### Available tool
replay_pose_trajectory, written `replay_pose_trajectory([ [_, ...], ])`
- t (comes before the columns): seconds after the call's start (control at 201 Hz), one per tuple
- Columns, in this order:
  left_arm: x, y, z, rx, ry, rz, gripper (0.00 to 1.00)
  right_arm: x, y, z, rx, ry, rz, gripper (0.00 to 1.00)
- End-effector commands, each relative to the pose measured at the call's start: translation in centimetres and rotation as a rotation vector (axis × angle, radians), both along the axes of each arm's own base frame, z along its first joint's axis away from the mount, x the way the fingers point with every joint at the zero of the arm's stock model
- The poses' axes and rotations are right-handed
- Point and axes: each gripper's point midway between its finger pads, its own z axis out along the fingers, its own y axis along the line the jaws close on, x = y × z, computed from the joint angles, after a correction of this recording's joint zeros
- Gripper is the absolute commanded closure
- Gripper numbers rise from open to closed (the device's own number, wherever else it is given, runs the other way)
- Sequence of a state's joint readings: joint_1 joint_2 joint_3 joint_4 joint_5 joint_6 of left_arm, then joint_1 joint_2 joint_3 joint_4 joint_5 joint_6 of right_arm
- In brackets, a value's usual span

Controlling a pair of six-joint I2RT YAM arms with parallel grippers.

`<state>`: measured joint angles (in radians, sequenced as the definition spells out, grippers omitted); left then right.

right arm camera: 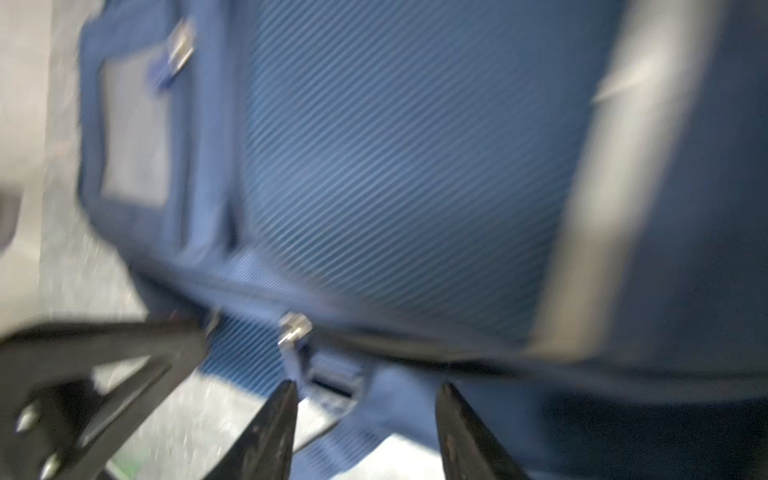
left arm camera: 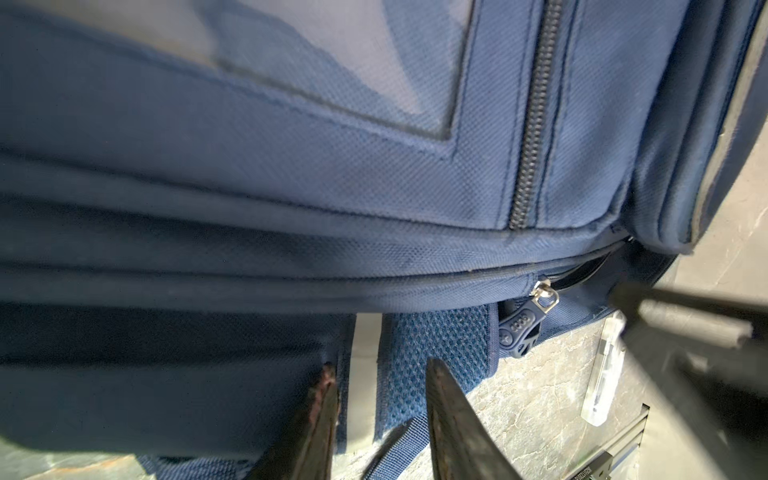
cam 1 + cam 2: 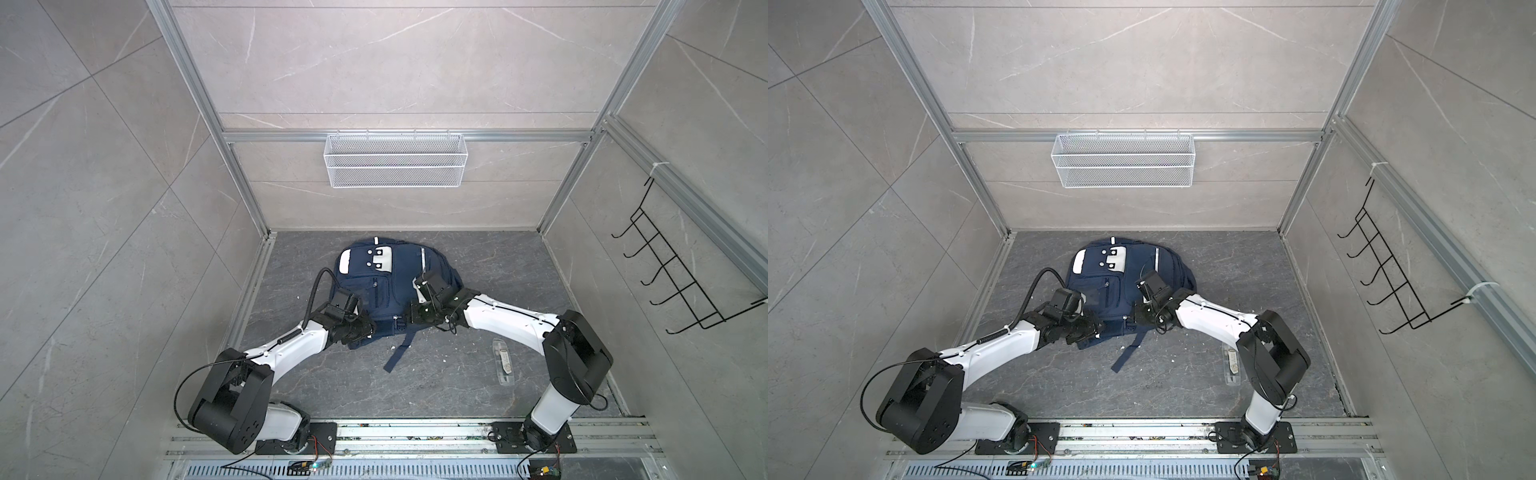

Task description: Pack the student bag

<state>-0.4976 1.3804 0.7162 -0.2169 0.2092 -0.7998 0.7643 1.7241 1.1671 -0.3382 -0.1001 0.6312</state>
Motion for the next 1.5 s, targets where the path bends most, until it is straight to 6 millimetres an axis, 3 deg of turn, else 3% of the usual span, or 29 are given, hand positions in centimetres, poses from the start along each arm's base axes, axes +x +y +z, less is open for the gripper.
replay_pose_trajectory([
  [0.0,0.3,-0.1,1.3,0.007,-0.013,-0.004,0.62,-0.7,0.9,0.5,-0.002,-0.038,0.030,0.45],
  [0.314,1.5,0.0,2.3,0.027,-0.041,-0.006,0.61,-0.9,2.5,-0.7,-0.034,-0.035,0.053,0.49],
  [0.702,1.7,0.8,1.6,0.028,-0.031,0.017,0.61,0.2,3.8,-0.8,-0.041,-0.047,0.063,0.59],
  [0.956,1.5,1.2,1.2,0.029,-0.021,0.027,0.61,0.3,4.6,-2.0,-0.049,-0.024,0.071,0.65],
  [1.493,2.1,1.0,1.0,0.019,-0.012,0.026,0.59,-1.0,4.3,-4.5,-0.084,0.011,0.079,0.74],
])
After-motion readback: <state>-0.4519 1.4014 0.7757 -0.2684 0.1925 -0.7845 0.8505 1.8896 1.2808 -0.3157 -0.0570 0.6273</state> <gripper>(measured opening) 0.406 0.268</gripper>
